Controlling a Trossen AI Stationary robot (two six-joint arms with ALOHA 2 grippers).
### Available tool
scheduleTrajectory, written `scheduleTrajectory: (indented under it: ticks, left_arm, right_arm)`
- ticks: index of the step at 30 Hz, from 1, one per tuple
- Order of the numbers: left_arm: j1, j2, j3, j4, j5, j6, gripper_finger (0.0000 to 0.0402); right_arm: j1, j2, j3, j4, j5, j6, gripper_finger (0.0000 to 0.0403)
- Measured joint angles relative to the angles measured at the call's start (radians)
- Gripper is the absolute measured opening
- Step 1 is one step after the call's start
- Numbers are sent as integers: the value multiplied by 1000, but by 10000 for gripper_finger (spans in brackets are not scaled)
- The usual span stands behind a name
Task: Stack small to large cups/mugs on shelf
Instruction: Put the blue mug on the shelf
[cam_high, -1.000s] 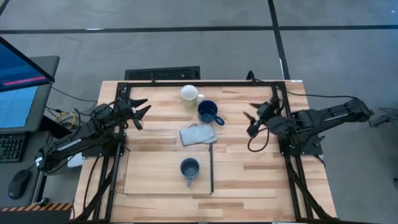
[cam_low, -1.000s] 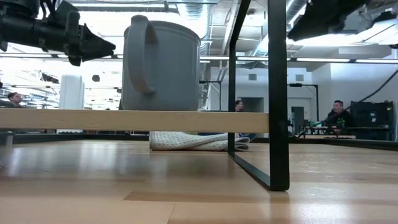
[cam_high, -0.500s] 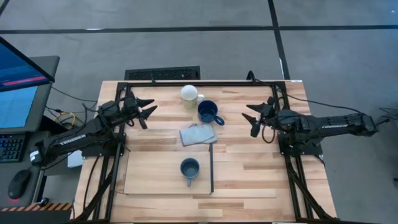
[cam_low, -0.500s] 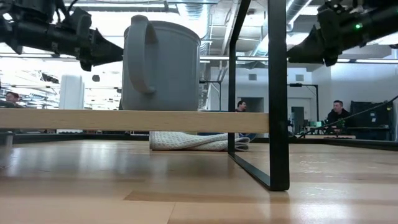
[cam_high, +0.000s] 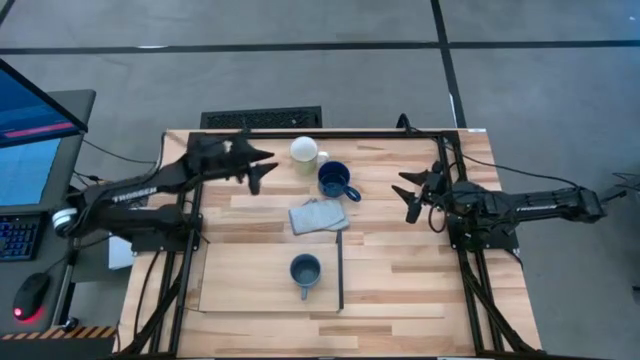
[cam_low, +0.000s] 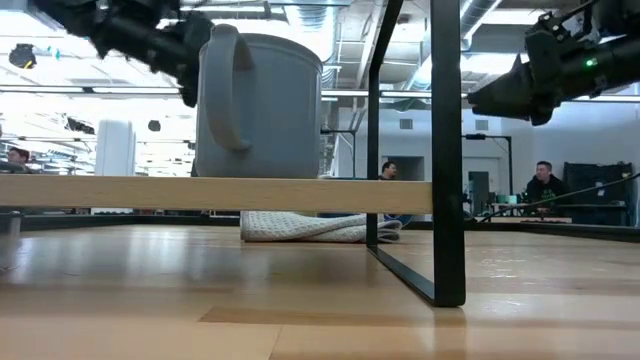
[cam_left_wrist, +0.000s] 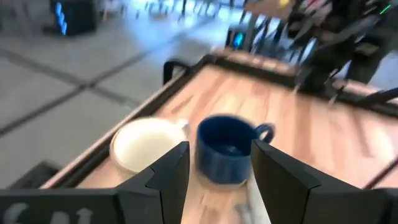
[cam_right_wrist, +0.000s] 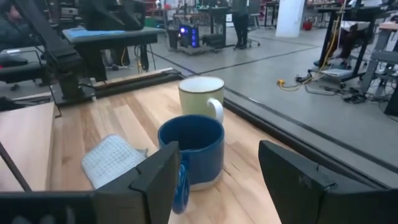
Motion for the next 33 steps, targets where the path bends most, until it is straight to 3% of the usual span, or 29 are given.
scheduleTrajectory:
  ticks: [16,27,33]
  left_arm:
    - [-42,534,644,-604,-13,-119,163]
    - [-114,847,924,-810,-36,-150,163]
    - [-119,951,1000,-818,-51,-148,163]
  right_arm:
    - [-1,1,-6,6,6,1,244]
    - [-1,2,-6,6,6,1,244]
    - [0,2,-6,-2,5,1,244]
